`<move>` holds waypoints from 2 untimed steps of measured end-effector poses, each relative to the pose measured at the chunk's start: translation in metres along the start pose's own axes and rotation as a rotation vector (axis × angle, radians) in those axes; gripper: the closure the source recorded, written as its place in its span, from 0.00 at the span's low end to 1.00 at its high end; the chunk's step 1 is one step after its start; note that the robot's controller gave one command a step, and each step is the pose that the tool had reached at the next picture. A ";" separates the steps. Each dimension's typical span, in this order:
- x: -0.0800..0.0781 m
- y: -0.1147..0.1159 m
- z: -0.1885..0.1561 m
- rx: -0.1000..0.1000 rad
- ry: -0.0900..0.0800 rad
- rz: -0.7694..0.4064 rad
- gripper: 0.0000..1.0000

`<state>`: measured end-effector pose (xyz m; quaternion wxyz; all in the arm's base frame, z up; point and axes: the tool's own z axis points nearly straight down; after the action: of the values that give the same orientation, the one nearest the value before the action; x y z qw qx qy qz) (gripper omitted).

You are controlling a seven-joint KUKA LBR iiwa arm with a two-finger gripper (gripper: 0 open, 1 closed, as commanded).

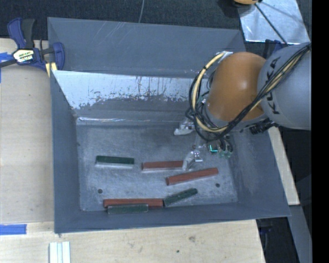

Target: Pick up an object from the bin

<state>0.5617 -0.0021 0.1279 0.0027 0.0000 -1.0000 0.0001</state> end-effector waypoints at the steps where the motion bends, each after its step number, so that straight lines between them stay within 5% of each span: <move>1: -0.002 0.000 -0.005 0.000 -0.008 0.000 0.00; 2: -0.001 0.000 -0.004 0.000 -0.009 0.000 0.00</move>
Offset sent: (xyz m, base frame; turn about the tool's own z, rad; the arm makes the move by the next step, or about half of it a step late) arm -0.0587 0.0128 -0.0562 0.0052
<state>0.5630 -0.0020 0.1321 -0.0017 0.0001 -1.0000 0.0002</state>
